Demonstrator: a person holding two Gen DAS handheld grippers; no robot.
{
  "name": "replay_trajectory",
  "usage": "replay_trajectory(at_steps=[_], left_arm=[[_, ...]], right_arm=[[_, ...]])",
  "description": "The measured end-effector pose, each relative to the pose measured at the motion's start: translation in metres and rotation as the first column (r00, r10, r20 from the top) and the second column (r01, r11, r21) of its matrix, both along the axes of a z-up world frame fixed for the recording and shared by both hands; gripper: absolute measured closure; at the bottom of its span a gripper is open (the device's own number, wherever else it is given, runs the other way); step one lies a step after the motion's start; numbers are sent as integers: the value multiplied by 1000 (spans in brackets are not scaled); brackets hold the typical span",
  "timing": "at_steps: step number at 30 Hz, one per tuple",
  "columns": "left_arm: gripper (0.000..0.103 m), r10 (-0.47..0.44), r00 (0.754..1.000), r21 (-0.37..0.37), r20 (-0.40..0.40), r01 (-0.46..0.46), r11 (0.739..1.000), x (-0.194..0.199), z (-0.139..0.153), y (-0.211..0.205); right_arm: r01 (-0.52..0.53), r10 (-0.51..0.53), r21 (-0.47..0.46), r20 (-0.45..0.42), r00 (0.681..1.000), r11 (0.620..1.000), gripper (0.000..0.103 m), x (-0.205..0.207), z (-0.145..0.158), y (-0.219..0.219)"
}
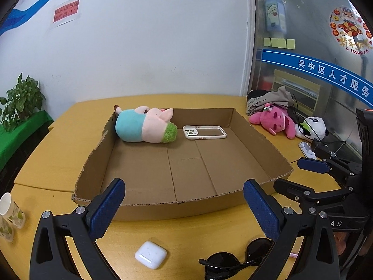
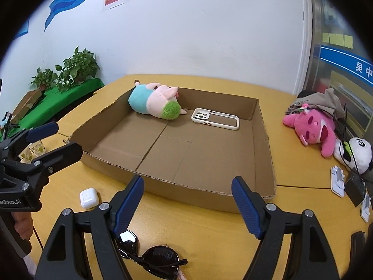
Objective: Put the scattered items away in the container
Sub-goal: 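Move the right gripper down toward the black sunglasses on the table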
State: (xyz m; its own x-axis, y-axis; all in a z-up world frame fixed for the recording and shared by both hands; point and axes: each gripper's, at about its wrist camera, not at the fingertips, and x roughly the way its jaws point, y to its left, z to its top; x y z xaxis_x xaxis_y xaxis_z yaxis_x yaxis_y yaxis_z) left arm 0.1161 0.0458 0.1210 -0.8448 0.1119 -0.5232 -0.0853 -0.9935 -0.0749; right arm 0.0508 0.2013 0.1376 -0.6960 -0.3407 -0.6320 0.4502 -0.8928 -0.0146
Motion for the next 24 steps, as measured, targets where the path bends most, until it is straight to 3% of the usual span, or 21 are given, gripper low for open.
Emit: replay_trajectory(at_steps=[24], left_arm=[[0, -21, 998, 24, 56, 19, 1000, -18, -19, -3]], right_arm=[[2, -2, 8, 32, 999, 1000, 26, -4, -16, -13]])
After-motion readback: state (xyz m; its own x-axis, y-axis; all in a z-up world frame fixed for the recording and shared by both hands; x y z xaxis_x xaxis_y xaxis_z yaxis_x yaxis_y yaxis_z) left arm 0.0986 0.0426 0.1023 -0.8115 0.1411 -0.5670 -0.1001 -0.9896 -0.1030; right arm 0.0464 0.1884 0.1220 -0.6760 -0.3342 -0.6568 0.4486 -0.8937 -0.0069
